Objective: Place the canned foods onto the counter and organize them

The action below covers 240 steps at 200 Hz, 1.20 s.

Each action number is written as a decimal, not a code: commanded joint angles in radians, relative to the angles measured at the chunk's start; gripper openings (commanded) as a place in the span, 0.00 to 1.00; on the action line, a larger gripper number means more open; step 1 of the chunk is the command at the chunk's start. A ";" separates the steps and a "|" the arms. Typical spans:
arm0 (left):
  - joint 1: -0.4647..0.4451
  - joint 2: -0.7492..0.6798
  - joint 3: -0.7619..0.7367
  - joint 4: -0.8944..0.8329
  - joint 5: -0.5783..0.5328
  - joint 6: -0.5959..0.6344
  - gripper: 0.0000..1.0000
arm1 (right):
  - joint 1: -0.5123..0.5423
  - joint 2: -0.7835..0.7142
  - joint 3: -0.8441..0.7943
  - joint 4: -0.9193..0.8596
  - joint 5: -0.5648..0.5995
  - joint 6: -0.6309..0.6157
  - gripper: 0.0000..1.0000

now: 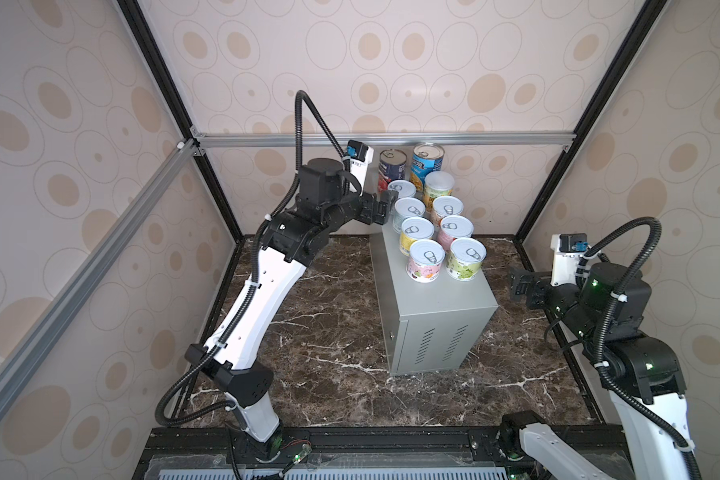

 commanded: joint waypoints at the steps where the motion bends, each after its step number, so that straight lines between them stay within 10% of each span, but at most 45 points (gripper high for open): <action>1: 0.015 -0.073 -0.056 0.001 -0.050 0.043 0.98 | -0.008 -0.008 -0.004 0.015 0.016 -0.002 1.00; 82: 0.037 -0.473 -0.760 0.223 -0.609 0.146 0.98 | -0.008 0.008 0.049 -0.032 0.100 -0.006 1.00; 114: 0.095 -0.521 -0.935 0.279 -0.634 0.103 0.98 | -0.049 0.145 0.136 -0.128 0.201 0.034 1.00; 164: 0.223 -0.491 -1.176 0.449 -0.570 0.047 0.98 | -0.287 0.240 0.036 -0.008 -0.060 0.074 1.00; 240: 0.341 -0.384 -1.616 1.158 -0.581 0.037 0.98 | -0.321 0.444 -0.303 0.370 -0.042 0.131 1.00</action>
